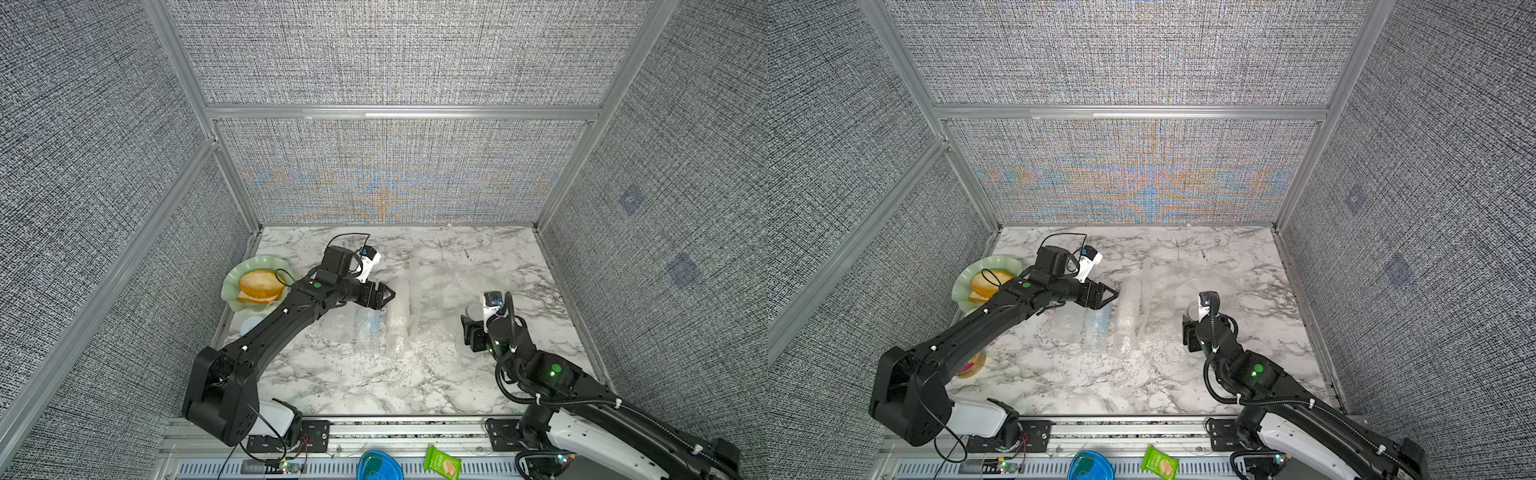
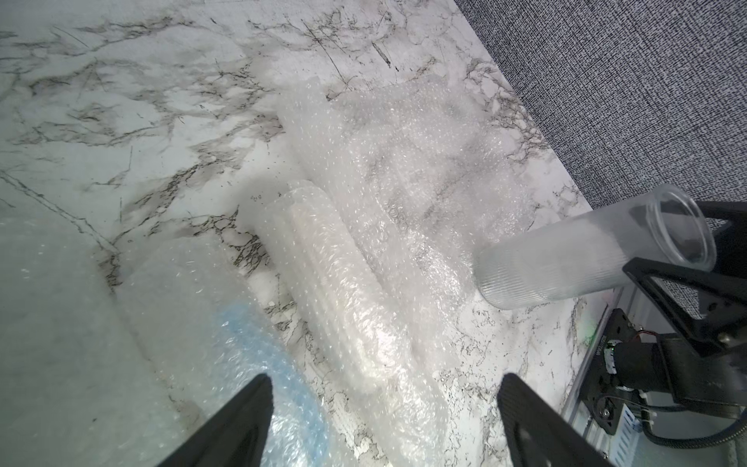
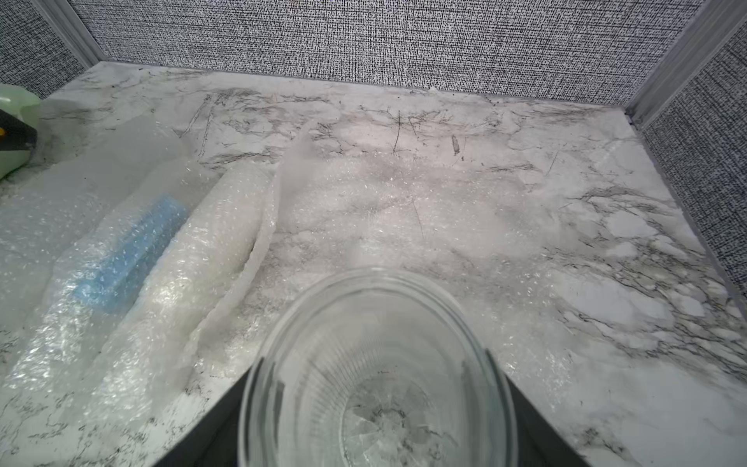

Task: Unwrap the vase from the bubble wrap
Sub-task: Place the vase at the center of the board.

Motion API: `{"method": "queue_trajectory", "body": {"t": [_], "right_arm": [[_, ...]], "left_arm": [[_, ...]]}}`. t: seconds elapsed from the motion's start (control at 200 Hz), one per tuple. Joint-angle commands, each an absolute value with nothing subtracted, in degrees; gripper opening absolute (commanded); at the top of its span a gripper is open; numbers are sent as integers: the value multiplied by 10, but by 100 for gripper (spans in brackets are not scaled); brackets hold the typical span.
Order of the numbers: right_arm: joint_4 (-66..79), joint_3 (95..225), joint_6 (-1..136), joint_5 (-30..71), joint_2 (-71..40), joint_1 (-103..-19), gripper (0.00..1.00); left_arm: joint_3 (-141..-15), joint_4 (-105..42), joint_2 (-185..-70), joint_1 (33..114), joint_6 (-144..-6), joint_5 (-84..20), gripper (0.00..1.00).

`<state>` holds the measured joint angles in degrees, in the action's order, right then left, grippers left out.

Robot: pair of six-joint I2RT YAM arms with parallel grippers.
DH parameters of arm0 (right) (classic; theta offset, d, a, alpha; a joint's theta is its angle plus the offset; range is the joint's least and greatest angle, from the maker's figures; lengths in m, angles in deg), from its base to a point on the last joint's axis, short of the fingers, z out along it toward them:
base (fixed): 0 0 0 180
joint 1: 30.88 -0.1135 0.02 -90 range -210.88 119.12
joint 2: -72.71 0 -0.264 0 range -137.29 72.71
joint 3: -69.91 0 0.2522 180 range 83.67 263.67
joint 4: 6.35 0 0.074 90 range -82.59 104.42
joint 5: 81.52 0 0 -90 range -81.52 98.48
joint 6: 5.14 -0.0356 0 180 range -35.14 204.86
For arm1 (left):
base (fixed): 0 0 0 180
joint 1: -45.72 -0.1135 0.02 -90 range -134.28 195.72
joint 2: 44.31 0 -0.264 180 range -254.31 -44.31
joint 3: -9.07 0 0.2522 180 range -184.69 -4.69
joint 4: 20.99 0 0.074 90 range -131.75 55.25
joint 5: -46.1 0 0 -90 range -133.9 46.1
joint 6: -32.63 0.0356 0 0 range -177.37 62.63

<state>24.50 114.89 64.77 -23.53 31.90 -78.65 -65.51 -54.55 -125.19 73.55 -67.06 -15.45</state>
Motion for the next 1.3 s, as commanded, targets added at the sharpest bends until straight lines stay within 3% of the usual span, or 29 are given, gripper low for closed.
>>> {"method": "queue_trajectory", "body": {"t": [0.0,0.305,0.77,1.296], "right_arm": [[260,1145,626,-265,338,-791,74],[240,1111,627,-284,350,-791,82],[91,1068,701,-306,357,-781,92],[39,1039,735,-105,391,-666,90]], "left_arm": [[-653,-539,-1248,735,-673,-150,89],[-654,-540,-1251,735,-672,-151,89],[-654,-543,-1248,735,-671,-151,89],[-654,-543,-1248,734,-669,-140,89]]}}
